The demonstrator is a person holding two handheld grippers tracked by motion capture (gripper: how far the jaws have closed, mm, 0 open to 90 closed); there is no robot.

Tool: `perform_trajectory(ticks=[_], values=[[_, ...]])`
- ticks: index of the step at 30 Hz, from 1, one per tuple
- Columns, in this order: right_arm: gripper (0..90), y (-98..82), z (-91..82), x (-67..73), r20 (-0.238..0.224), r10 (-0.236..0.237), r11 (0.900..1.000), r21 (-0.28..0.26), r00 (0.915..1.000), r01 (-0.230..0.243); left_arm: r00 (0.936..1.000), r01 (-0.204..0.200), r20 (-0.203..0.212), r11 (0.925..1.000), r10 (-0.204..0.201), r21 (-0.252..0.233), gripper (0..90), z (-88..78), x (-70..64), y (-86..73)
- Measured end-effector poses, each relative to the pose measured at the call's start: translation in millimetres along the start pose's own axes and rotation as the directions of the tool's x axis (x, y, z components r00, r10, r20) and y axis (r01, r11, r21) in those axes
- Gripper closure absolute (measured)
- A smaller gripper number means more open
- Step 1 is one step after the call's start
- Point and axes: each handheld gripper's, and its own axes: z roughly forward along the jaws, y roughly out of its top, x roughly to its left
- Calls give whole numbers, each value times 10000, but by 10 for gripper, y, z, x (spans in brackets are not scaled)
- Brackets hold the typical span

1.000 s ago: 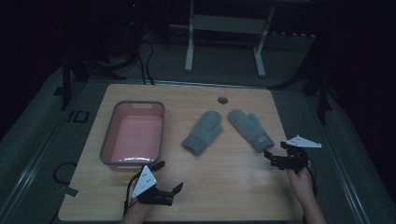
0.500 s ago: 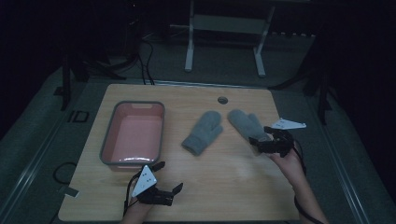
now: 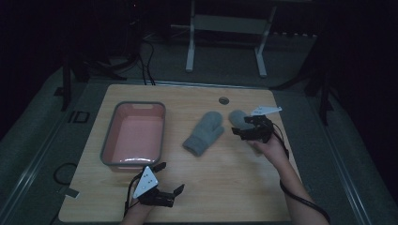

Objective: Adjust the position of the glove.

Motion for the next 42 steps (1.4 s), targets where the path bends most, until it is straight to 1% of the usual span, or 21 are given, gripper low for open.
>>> perform_trajectory(ticks=[2,3,4,10,11,12,13,14,15,16,18,20,22,23,26,29,33,36,38,41,42], values=[[213,49,80,16,-115,-56,10000,52,9999,57,10000,-52,20,10000,52,-20,4,-3,-5,3],[213,49,80,16,-115,-56,10000,52,9999,57,10000,-52,20,10000,52,-20,4,-3,-5,3],[213,94,161,45,-263,-204,9997,143,9994,208,10000,-31,47,10000,31,-6,4,-3,-5,5],[219,206,423,154,-632,-675,9968,388,9957,700,9999,-80,97,10000,80,32,3,-3,-5,8],[219,206,423,154,-632,-675,9968,388,9957,700,9999,-80,97,10000,80,32,4,-3,-5,8],[219,221,468,175,-630,-726,9961,456,9954,756,9999,-81,105,10000,81,33,4,-4,-7,9],[219,234,516,193,-759,-762,9953,532,9942,804,9999,-84,119,10000,84,30,4,-4,-10,10],[222,253,612,231,-780,-928,9929,678,9926,981,9999,-96,117,10000,95,25,4,-5,-11,10],[222,253,612,231,-780,-928,9929,678,9926,981,9999,-112,125,9999,112,40,4,-7,-11,10],[222,260,660,243,-907,-935,9920,768,9915,1006,9999,-117,128,9999,116,46,3,-7,-11,11],[239,271,752,260,-912,-1026,9892,952,9905,1112,9998,-126,140,9999,125,74,4,-7,-9,11],[244,280,832,258,-1083,-1045,9876,1058,9886,1160,9998,-135,158,9999,134,87,4,-7,-9,11],[257,285,905,262,-1035,-1111,9841,1273,9884,1240,9998,-135,174,9999,134,84,4,-6,-10,11],[258,285,958,261,-1130,-1104,9829,1352,9874,1253,9998,-145,170,9999,143,91,3,-5,-10,11],[266,282,1055,261,-1156,-1126,9786,1591,9869,1303,9997,-135,197,9999,133,103,3,-3,-11,11],[297,280,1141,266,-1218,-1038,9757,1799,9871,1248,9997,-159,211,9998,156,122,4,0,-15,10],[341,279,1246,272,-1285,-1096,9699,2030,9856,1343,9996,-149,224,9998,146,124,4,2,-15,10],[387,258,1325,273,-1242,-1135,9620,2342,9857,1403,9996,-147,226,9998,144,132,4,3,-14,11],[431,226,1378,288,-1224,-1513,9503,2552,9809,1784,9996,-170,211,9998,167,97,4,4,-17,14],[536,206,1403,302,-1050,-1564,9511,2521,9821,1784,9995,-217,230,9997,215,104,4,5,-21,16],[602,202,1403,308,-1019,-1664,9498,2505,9808,1872,9995,-214,241,9997,211,107,4,6,-23,15]])
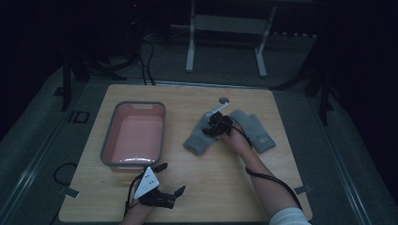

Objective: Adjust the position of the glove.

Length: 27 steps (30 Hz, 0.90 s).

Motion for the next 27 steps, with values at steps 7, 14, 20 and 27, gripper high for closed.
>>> perform_trajectory(ticks=[7,14,20,27], values=[[830,46,-83,55,-539,-360,9993,-72,9979,356,10000,-14,-73,10000,14,-52,4,-9,13,6],[839,110,-470,162,-1758,-1230,9893,-994,9767,1067,9999,2,-111,10000,-3,-76,4,-13,31,8],[839,130,-799,370,-2948,-2307,9669,-1766,9273,1844,9998,-2,-192,9999,-1,-155,4,-20,33,15],[838,72,-634,570,-3735,-3067,9517,-1307,8755,2777,9999,6,-145,9999,-8,-124,4,-14,27,12]])
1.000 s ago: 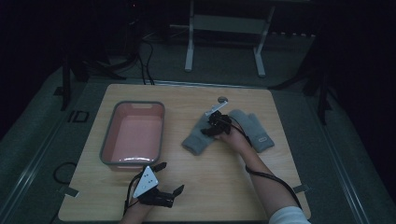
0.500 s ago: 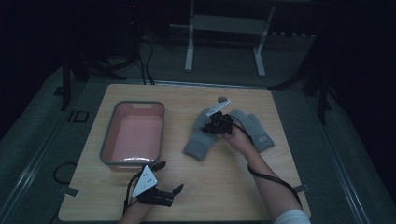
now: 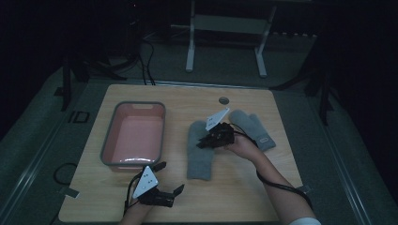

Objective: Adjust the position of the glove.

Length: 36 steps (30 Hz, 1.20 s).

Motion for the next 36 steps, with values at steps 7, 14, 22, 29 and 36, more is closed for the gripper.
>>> perform_trajectory(ticks=[7,14,22,29,36], values=[[829,-191,286,-191,245,441,9972,601,9987,-455,10000,33,34,10000,-33,29,4,-4,7,0],[656,-275,373,-239,384,597,9961,626,9975,-620,10000,8,62,10000,-8,14,4,-4,4,2],[453,-232,119,-216,917,827,9961,223,9923,-851,9999,50,105,10000,-50,24,3,-1,5,1],[324,-294,-289,-210,1881,1364,9898,-676,9726,-1258,9999,79,98,10000,-79,4,4,3,-1,1],[292,-460,-704,-263,3670,2054,9780,-1122,9073,-1760,9999,75,105,10000,-76,44,4,6,5,-2]])
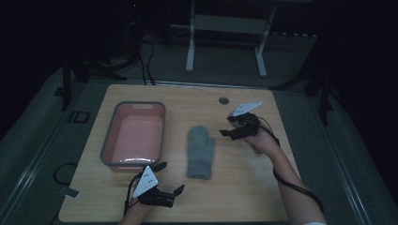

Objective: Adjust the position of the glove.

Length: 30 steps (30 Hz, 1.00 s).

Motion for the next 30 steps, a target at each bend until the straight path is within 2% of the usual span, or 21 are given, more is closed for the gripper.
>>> perform_trajectory(ticks=[1,3,4,6,7,8,10,11,13,15,18,27,30], values=[[292,-18,-46,-31,443,80,9999,65,9990,-83,10000,18,3,10000,-18,6,3,1,-1,0],[292,-61,-134,-116,900,423,9991,-8,9950,-424,10000,28,16,10000,-28,11,3,3,-2,-1],[293,-86,-172,-160,994,613,9981,-92,9932,-606,10000,28,19,10000,-28,22,3,4,-2,-1],[312,-134,-224,-244,1251,815,9964,122,9888,-836,10000,49,29,10000,-49,32,3,7,-4,-3],[306,-156,-241,-268,1404,945,9953,77,9856,-966,10000,32,27,10000,-32,38,4,8,-5,-3],[338,-203,-268,-317,1583,1126,9935,-6,9809,-1139,10000,17,37,10000,-17,45,4,8,-5,-3],[373,-269,-281,-406,1664,1674,9848,177,9717,-1727,10000,12,44,10000,-12,45,4,7,-7,-3],[411,-323,-283,-447,1793,1621,9850,293,9703,-1700,10000,7,58,10000,-7,34,3,8,-7,-3],[394,-415,-252,-506,2239,1658,9816,558,9604,-1825,10000,4,63,10000,-5,44,4,9,-6,-3],[411,-516,-224,-570,2286,1921,9750,659,9544,-2120,10000,13,70,10000,-14,57,3,12,-6,-5],[440,-645,-177,-641,2539,1976,9719,750,9468,-2230,10000,22,73,10000,-22,51,3,17,-7,-7],[484,-864,-9,-720,2366,2109,9646,1068,9485,-2411,10000,-25,90,10000,25,77,3,12,-13,-5],[485,-954,73,-722,2462,2221,9575,1274,9434,-2586,9999,0,101,10000,-1,76,4,13,-10,-8]])
